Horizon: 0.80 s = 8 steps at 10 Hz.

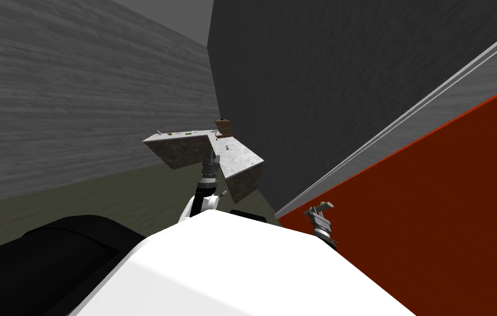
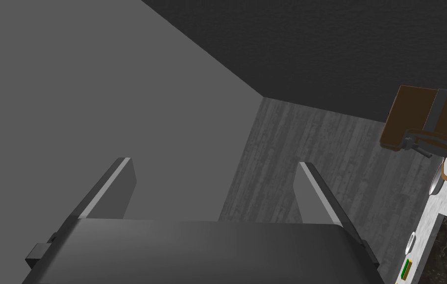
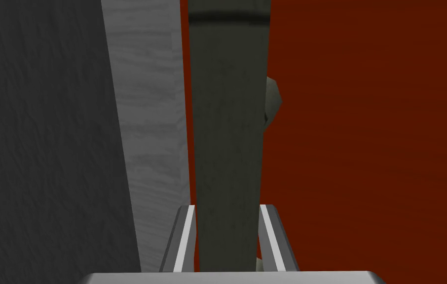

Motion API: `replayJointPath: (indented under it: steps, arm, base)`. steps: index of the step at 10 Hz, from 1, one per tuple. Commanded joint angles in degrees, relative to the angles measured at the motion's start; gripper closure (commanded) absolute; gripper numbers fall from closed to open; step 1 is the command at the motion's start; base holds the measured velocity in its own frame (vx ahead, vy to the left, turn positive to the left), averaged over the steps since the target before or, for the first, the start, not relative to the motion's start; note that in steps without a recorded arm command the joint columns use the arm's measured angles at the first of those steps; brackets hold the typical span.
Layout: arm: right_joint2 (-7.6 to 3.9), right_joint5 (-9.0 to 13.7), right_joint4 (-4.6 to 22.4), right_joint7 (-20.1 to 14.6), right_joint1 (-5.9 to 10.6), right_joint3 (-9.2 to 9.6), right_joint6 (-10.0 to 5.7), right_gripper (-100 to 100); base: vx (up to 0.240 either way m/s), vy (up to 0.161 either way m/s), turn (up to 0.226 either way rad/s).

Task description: Pull the door open

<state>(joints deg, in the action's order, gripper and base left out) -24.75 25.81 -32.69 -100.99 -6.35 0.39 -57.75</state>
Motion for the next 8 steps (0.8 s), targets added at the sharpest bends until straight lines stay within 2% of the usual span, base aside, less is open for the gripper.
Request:
replayJointPath:
  steps: [1,6,7,8]
  arm:
    - [0.26,0.7,-0.14,0.23,-0.39,-0.72,0.79,100]
    - [-0.02,2.94,0.19,0.74,-0.96,-3.44,2.15,100]
    - [-0.07,2.64,0.54,0.47,-0.7,-3.09,1.61,100]
    - [-0.4,1.96,0.09,-0.39,-1.57,-2.08,1.16,100]
  base:
    - [-0.04,0.228,-0.134]
    - [-0.091,0.183,-0.103]
    - [-0.062,0.063,-0.038]
    - [-0.13,0.01,0.035]
